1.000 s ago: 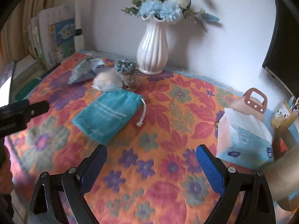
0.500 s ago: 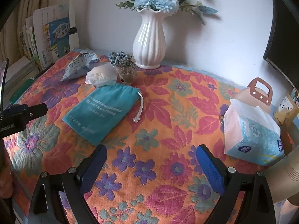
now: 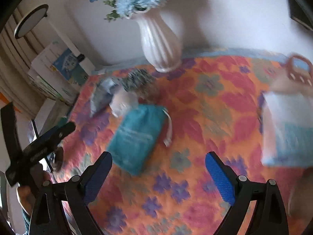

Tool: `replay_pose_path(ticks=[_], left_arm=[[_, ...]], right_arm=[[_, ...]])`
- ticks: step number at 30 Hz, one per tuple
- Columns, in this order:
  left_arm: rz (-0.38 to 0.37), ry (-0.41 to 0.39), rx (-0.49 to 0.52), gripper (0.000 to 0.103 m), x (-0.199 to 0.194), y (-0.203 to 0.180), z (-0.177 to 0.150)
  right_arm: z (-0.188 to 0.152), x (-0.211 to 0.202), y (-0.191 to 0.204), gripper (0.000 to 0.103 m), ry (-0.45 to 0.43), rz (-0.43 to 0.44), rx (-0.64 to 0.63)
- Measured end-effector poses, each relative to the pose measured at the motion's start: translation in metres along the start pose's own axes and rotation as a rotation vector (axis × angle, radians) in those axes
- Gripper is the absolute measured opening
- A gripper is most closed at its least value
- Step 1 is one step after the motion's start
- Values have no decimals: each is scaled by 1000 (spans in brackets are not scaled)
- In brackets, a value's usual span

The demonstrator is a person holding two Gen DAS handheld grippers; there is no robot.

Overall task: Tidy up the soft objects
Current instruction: 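Reach the left gripper toward the crumpled white packet, then grasp the white printed packet with the left gripper while the right grasps the checked scrunchie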

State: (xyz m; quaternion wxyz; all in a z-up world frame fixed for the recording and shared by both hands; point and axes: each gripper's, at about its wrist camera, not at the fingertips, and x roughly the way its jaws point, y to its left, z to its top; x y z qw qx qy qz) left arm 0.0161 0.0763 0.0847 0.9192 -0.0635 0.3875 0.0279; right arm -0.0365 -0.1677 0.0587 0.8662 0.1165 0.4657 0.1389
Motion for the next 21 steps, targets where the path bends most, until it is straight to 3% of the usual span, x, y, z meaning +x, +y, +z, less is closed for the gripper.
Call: replay_pose_path(ticks=[2, 4, 10, 13, 15, 18, 21], left_arm=[[7, -1, -8, 92, 18, 3, 13], [61, 1, -3, 92, 39, 4, 23], [24, 80, 17, 91, 96, 12, 42], [36, 101, 18, 91, 115, 12, 45], [17, 111, 4, 91, 124, 14, 44], [-4, 116, -20, 91, 131, 18, 44], [-18, 90, -21, 80, 126, 18, 45]], right_arm=[[14, 11, 12, 95, -15, -52, -38], [30, 24, 24, 95, -41, -71, -72], [65, 70, 49, 93, -59, -75, -151], [80, 98, 46, 82, -36, -54, -126], [88, 118, 36, 65, 3, -2, -69], [91, 129, 19, 53, -9, 74, 20], [88, 125, 6, 48, -50, 131, 58]])
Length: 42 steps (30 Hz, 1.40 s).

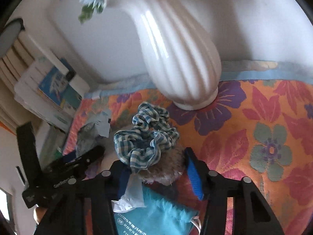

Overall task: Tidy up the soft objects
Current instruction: 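Grasp the white printed packet with the left gripper while the right grasps the checked scrunchie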

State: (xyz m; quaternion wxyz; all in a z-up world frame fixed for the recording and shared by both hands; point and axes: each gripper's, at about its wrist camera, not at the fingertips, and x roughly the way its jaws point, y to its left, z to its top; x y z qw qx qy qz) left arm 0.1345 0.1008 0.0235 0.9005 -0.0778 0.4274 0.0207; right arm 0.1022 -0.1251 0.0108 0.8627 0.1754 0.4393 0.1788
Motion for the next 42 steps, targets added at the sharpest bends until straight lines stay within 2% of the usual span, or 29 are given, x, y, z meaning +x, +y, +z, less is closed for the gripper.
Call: replay_pose_path(ticks=[3, 4, 7, 10, 16, 20, 25, 26, 27, 29, 30, 31, 33, 36, 38, 40, 42], left_arm=[[15, -34, 31, 65, -6, -8, -1], [17, -43, 39, 57, -8, -9, -1], [8, -71, 37, 48, -19, -12, -3], [-39, -83, -26, 45, -33, -6, -6], [-118, -90, -58, 43, -83, 0, -49], [-172, -38, -57, 43, -114, -3, -93], [-137, 22, -57, 43, -138, -15, -139], [-150, 40, -52, 45, -140, -15, -145], [-167, 57, -38, 51, -143, -17, -151], [-177, 60, 2, 53, -148, -21, -157], [-180, 55, 22, 63, -152, -22, -159], [-183, 43, 41, 81, -156, -23, -159], [-155, 0, 76, 98, -160, -22, -157], [-117, -51, 173, 100, -156, -25, -148], [-105, -29, 227, 100, -145, -31, -139], [-131, -20, 283, 100, -133, -39, -137], [-199, 58, 359, 100, -116, -46, -140]], right_arm=[[-3, -8, -6, 43, -28, 22, 29], [-3, -11, -6, 43, -39, 19, 29], [-7, -28, -6, 43, -65, -2, 27], [-14, -50, -3, 43, -88, -5, 23], [-47, -112, 12, 43, -117, -76, -46], [-85, -141, 20, 43, -68, -210, -121], [-132, -158, 18, 44, -17, -350, -188], [-140, -158, 17, 44, -1, -384, -203], [-151, -158, 14, 44, 16, -424, -222], [-164, -157, 9, 44, 31, -439, -235], [-170, -160, 6, 46, 22, -436, -239], [-172, -162, 6, 48, 14, -436, -244], [-175, -164, 4, 59, 13, -423, -243], [-176, -165, -2, 61, 12, -372, -209], [-176, -164, -8, 62, 20, -349, -177], [-178, -163, -8, 62, 22, -343, -155], [-177, -162, -10, 64, 24, -334, -141]])
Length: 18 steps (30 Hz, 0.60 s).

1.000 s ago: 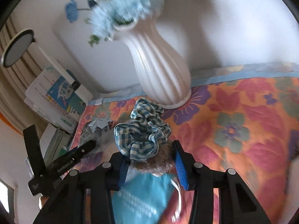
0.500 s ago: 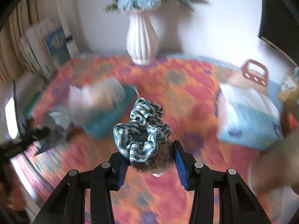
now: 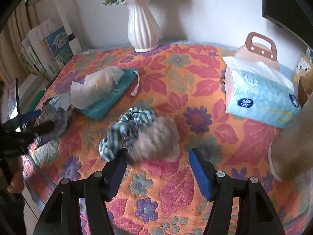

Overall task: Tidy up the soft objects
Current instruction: 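Grasp the white printed packet with the left gripper while the right grasps the checked scrunchie, then carry the white packet and scrunchie over the glass table basket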

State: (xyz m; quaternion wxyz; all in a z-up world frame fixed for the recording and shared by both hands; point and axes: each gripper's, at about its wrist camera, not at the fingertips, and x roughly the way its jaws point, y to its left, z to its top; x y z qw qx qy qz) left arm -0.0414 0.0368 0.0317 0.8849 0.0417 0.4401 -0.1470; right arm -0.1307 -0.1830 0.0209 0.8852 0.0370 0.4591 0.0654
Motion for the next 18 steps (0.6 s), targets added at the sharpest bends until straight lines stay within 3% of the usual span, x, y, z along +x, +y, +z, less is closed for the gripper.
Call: replay_pose_path(ticks=[1, 3, 5, 6, 7, 11, 12, 13, 14, 18], left_arm=[[-32, 32, 28, 100, 6, -1, -2], [-29, 33, 81, 99, 11, 1, -5], [-81, 31, 46, 97, 8, 7, -6], [-98, 17, 32, 84, 5, 10, -6], [-104, 10, 31, 63, 4, 11, -7], [-76, -8, 46, 54, 0, 6, -10], [-72, -16, 48, 50, -1, 4, -10], [-74, -22, 43, 50, -4, 3, -11], [-82, -27, 36, 49, -6, 1, -11], [-117, -56, 34, 49, -18, -10, -16]], right_arm=[[1, 1, 0, 65, 5, 11, 4], [3, 1, 3, 81, 11, 35, -9], [5, 1, 8, 88, -7, 30, -28], [7, 3, 10, 88, -11, 28, -31], [9, 5, 11, 88, -11, 35, -30], [17, 17, 18, 88, -5, 48, -13], [18, 20, 20, 82, -2, 29, -11], [17, 22, 21, 70, 5, 14, -12], [16, 24, 22, 46, 19, 13, -14], [11, 15, 20, 45, -6, 21, 7]])
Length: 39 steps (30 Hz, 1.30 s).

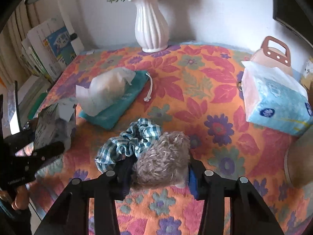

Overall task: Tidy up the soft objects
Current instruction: 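Carry the white packet and scrunchie over the glass table basket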

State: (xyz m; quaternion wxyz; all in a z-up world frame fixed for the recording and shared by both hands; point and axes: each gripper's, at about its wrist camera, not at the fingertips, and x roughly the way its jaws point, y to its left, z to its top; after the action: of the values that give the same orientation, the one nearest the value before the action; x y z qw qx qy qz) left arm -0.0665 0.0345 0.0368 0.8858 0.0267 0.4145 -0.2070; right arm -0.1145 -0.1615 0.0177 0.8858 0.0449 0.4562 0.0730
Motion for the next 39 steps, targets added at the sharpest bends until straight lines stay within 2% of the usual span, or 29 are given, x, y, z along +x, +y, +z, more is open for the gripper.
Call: replay_pose_path(ticks=[9, 16, 20, 28, 34, 39], left_arm=[[-96, -44, 64, 49, -21, -49, 4], [-168, -53, 163, 49, -23, -107, 12], [-155, -77, 271, 49, -27, -147, 15], [-247, -73, 405, 49, -24, -229, 26], [-319, -85, 478, 49, -18, -293, 37], [-367, -102, 497, 49, -15, -343, 53]], right_arm=[[-19, -46, -12, 45, -18, -3, 51], [-35, -88, -44, 45, -41, -32, 90], [-43, -119, -75, 45, -60, -88, 107], [-63, -189, -140, 45, -156, -138, 222], [-84, -229, -187, 45, -217, -197, 321], [-100, -262, -226, 45, -272, -259, 407]])
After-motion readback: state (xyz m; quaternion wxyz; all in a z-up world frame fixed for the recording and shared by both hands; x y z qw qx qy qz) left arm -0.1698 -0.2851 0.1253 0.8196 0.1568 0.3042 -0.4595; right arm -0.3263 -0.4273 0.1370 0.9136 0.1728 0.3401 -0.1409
